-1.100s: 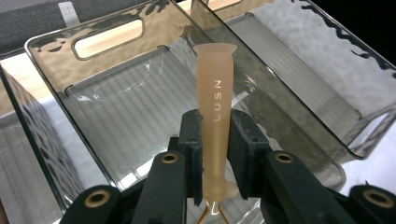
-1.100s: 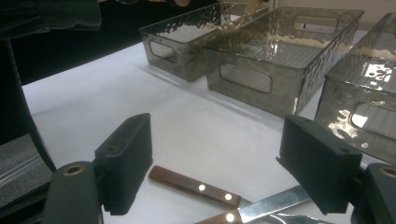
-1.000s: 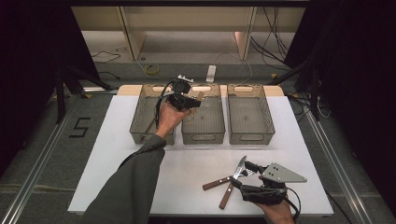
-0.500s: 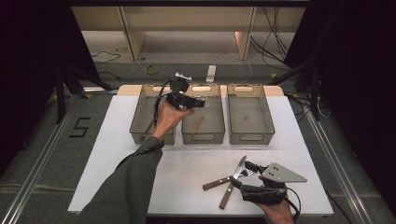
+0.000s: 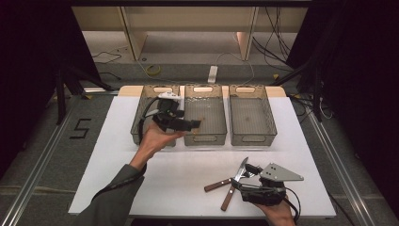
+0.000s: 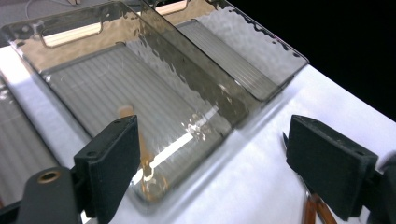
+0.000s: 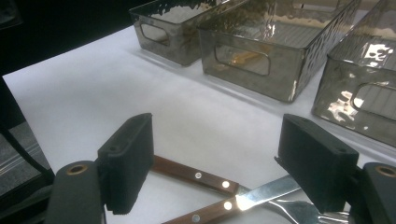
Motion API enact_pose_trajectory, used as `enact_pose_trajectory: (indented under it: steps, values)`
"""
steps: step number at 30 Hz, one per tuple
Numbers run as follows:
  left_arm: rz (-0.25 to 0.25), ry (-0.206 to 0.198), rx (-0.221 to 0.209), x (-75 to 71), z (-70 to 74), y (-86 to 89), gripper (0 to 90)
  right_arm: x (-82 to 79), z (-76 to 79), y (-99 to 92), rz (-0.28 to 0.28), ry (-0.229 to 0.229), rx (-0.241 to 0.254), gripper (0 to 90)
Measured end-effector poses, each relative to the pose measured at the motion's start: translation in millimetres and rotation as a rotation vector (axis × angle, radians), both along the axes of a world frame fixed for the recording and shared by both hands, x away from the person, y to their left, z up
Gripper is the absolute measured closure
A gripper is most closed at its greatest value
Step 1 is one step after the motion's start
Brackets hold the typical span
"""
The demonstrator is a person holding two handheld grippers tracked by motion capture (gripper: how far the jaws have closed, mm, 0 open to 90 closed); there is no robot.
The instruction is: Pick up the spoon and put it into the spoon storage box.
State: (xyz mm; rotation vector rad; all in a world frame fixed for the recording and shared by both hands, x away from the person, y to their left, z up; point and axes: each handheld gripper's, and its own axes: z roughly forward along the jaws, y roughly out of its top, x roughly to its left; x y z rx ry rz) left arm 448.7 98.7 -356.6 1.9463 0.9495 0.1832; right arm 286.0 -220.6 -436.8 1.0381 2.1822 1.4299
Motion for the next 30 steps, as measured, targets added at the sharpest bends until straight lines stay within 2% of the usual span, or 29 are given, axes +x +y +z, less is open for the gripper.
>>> enact_pose_trajectory:
  steps: [1, 2, 4, 9, 14, 18, 21, 25, 27, 30]
  values:
    - [-0.001, -0.012, -0.003, -6.4, -2.4, 4.5, 17.2, 0.7, -0.2, 0.9, 0.001, 0.003, -0.004, 28.0]
    - [-0.002, -0.009, 0.006, -8.8, -3.5, 6.1, 17.2, 1.9, -0.7, 2.7, -0.001, 0.009, -0.009, 28.8]
    - [0.009, -0.037, 0.031, -16.5, -5.7, 11.2, 17.2, 3.9, -1.5, 5.1, 0.002, 0.018, -0.015, 30.6]
    - [0.023, -0.05, 0.01, -30.2, -13.9, 23.3, 17.2, 6.6, -2.9, 9.7, 0.009, 0.034, -0.022, 33.7]
    - [0.025, -0.053, 0.021, -39.8, -23.5, 27.9, 16.8, 10.3, -3.9, 11.4, 0.006, 0.048, -0.037, 36.8]
    - [0.024, -0.051, 0.011, -47.8, -30.8, 30.5, 16.8, 14.1, -4.5, 11.3, 0.001, 0.065, -0.049, 41.0]
    - [0.013, -0.066, 0.018, -56.0, -34.7, 31.4, 16.7, 17.0, -4.1, 13.4, 0.02, 0.069, -0.047, 45.3]
    - [0.008, -0.068, 0.003, -62.5, -37.9, 34.2, 16.5, 21.2, -4.2, 18.3, 0.039, 0.074, -0.055, 49.8]
    - [-0.002, -0.048, -0.002, -65.3, -39.2, 35.4, 16.5, 24.9, -5.2, 21.4, 0.047, 0.084, -0.059, 51.3]
    - [-0.002, -0.051, 0.006, -69.8, -41.2, 37.1, 16.5, 29.6, -6.3, 24.9, 0.061, 0.091, -0.071, 53.4]
